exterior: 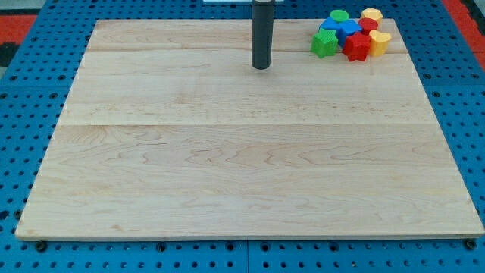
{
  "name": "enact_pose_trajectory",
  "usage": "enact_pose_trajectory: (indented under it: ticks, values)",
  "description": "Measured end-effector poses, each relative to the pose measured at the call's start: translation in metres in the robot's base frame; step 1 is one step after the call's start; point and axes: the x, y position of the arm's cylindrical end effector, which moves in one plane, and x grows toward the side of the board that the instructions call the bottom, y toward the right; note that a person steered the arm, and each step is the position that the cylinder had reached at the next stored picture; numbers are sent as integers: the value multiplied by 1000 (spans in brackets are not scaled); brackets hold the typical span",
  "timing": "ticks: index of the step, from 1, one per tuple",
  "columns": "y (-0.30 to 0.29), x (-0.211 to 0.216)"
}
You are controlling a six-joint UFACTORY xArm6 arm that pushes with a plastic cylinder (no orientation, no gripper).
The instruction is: Push the group of the blocks a bit left
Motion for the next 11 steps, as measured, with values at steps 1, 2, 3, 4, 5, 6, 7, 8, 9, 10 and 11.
enact_pose_trajectory:
  ticks: [1, 2, 3, 4, 5, 6, 7, 8, 9, 10, 11]
  values:
    - [0, 0]
    - [-30, 30]
    - [-56, 70]
    - [-56, 71]
    - [-58, 91]
    - [-51, 150]
    - [22, 155]
    - [43, 155]
    - [43, 155]
    - [63, 155]
    - [161, 155]
